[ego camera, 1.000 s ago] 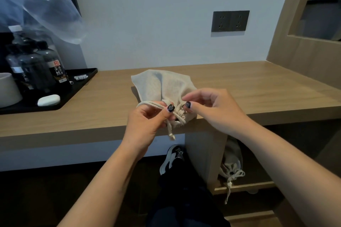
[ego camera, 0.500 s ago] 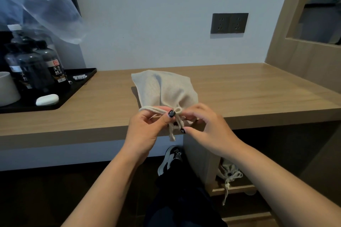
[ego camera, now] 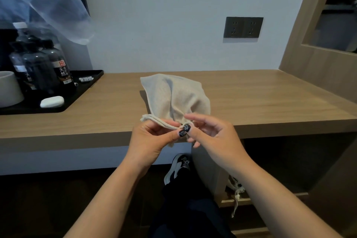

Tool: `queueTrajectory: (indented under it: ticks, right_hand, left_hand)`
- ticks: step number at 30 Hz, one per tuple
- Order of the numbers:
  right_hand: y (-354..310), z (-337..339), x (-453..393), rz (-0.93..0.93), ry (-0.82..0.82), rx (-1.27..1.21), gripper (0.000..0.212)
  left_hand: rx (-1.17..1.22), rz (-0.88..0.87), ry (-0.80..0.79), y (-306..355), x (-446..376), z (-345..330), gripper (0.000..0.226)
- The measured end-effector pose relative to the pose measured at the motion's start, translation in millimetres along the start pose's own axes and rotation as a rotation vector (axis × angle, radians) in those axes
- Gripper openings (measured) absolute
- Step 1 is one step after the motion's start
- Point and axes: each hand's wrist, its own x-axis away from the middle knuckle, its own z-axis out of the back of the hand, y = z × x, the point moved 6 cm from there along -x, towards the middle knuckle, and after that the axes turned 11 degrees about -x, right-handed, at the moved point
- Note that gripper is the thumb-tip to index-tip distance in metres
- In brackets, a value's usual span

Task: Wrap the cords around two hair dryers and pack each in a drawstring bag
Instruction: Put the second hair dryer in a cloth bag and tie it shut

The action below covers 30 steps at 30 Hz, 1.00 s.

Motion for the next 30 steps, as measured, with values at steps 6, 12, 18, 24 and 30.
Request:
queueTrajectory:
  ticks: [6,12,18,24,30]
  right_hand:
    - [1.3,-1.7,-0.1,-0.134,0.125,-0.164,0.015]
    - [1.6,-1.1,6.9,-0.325,0.182,-0.448,0.014]
    - [-3.9,-4.4,16.6,-0.353,0.088,-0.375,0.034]
    - [-2.8,-9.5,16.5,-0.346,0.003,-0.235,0.042]
    - [0.5,-12.4,12.2,-0.352,0.011,-0.105,0.034]
  left_hand:
    - [-0.087,-0.068,-0.020,3.7,1.3,-2.5,0.018]
    - [-0.007,-0.069,0.012,4.4,0.3,-9.0,0.015]
    - [0.060,-0.002,0.050,-2.5,2.8,-6.4,0.021]
    - [0.045,-0.046,0.033,6.8,6.9,-10.8,0.017]
    - [0.017,-0.148,0.069,20.8,9.5,-9.0,0.017]
